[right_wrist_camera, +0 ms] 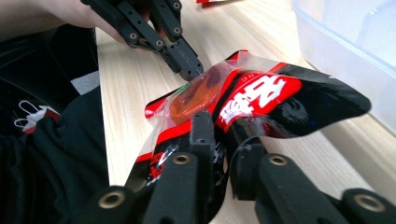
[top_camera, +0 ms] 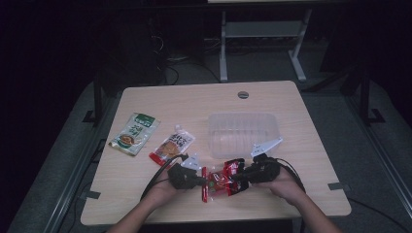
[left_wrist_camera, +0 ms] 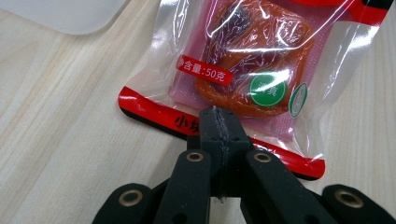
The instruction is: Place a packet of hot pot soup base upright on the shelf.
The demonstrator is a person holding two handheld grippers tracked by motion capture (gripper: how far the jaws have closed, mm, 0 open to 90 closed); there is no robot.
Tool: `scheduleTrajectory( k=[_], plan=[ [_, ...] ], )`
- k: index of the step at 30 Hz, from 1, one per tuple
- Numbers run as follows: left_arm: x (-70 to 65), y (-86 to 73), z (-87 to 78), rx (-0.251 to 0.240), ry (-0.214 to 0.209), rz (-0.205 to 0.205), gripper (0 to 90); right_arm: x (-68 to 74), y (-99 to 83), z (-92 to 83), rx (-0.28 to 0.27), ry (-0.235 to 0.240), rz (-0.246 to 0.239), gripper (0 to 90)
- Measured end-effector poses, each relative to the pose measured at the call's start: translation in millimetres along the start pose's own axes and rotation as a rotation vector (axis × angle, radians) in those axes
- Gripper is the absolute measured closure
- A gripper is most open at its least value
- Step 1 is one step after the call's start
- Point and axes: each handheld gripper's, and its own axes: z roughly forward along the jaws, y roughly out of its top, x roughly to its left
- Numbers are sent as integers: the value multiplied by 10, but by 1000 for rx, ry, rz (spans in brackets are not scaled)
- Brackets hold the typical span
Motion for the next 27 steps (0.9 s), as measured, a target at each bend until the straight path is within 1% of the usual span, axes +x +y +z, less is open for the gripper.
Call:
scheduleTrajectory(
  k=[2,3,5,6,8,10,14,17,19,21,22,23,24,25,26,27],
  plan=[
    [-2,-2,-1,-1,-5,-9,899,0,2,7,-8,0,-23,851],
    [-2,-3,-2,-1,-6,-10,898,17,7,5,-9,6,-18,858],
    [-3,-2,-2,-1,-3,-20,898,26,13,9,-13,2,-39,869],
    [-5,-1,-2,0,-4,-25,899,33,18,7,-13,7,-42,874],
    [-14,3,-2,2,-4,-34,899,32,19,9,-31,20,-52,880],
    [-15,10,-6,14,-1,-20,899,43,23,1,-45,33,-54,886],
    [-27,16,-2,16,4,-19,899,65,32,-23,-86,63,-53,895],
    [-45,31,-1,23,10,7,899,89,39,-37,-106,84,-51,896],
    [-67,48,-7,11,22,18,899,118,50,-42,-121,103,-49,897],
    [-77,60,-23,-1,24,16,899,145,62,-49,-133,120,-46,897],
    [-73,66,-38,-2,25,27,899,158,70,-56,-140,130,-51,897],
    [-75,70,-47,-8,27,26,899,180,78,-63,-146,139,-48,897],
    [-82,73,-54,-17,23,20,899,196,89,-67,-153,145,-55,897],
    [-79,77,-65,-18,19,26,899,211,99,-69,-160,152,-62,897],
    [-84,85,-71,-29,15,22,899,229,108,-71,-168,160,-62,898],
    [-84,85,-71,-29,15,22,899,258,124,-72,-175,175,-64,897]
  ],
)
